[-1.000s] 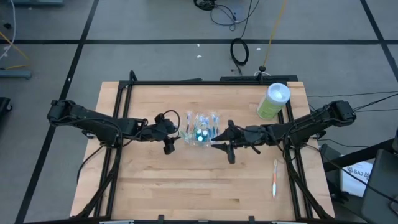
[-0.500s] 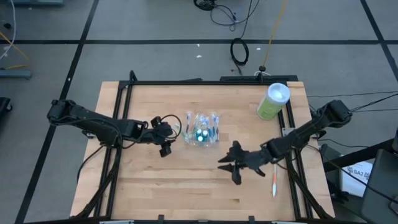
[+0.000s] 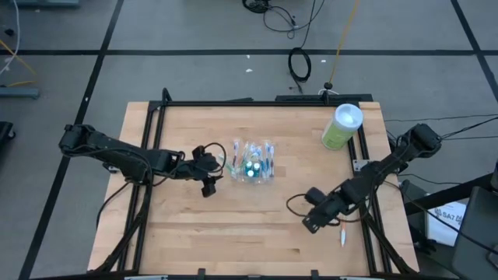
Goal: Pick & Place toothbrushing station
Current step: Put the orange toothbrush into the transparent organizer
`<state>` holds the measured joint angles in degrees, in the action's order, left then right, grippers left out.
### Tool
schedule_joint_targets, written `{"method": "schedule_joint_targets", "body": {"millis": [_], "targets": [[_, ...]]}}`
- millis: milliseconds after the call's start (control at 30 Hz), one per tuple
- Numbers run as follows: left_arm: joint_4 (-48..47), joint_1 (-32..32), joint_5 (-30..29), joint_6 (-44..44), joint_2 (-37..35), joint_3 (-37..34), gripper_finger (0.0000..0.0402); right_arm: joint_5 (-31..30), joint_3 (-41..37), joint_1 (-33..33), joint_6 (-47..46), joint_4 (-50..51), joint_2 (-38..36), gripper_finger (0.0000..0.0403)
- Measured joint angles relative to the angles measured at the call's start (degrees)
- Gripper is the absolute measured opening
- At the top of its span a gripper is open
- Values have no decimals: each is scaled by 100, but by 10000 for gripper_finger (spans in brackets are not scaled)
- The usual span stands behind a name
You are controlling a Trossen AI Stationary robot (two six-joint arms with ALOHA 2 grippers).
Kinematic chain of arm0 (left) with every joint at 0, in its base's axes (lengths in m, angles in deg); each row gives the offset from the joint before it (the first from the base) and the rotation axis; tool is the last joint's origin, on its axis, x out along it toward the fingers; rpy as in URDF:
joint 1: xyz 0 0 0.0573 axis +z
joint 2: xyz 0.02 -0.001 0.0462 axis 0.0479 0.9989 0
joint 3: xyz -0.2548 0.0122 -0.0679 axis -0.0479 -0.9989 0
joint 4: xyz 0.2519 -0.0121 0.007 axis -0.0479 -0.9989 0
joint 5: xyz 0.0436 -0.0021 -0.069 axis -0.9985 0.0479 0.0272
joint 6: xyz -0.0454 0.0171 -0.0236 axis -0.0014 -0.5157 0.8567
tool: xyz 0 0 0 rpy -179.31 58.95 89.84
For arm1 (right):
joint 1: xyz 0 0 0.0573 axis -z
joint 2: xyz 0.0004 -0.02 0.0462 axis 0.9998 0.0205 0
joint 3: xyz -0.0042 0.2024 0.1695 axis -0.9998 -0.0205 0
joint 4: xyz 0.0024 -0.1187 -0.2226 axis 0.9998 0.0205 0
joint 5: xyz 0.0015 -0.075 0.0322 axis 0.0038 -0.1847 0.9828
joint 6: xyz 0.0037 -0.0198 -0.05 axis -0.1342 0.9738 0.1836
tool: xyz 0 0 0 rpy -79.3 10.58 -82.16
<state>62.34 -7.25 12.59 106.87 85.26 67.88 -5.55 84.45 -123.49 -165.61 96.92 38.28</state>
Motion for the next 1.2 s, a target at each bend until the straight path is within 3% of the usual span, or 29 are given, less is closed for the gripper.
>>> {"method": "schedule_joint_targets", "body": {"millis": [300, 500, 733, 900, 1200], "targets": [[-27, 0, 44, 2, 0, 0, 223, 1578, -1, -458, -2575, 2247, 0, 118], [-32, 0, 56, 2, 0, 0, 223, 1549, -207, -495, -2784, 2426, 0, 118], [-32, 0, 55, 4, 0, 0, 223, 1564, -899, -494, -2808, 1326, 0, 118], [-28, 0, 55, 10, 0, 0, 223, 1573, -1205, -488, -2790, 1142, -17, 118], [-27, 0, 55, 9, 2, 0, 223, 1128, -1266, -500, -2289, 1150, -13, 111]]}}
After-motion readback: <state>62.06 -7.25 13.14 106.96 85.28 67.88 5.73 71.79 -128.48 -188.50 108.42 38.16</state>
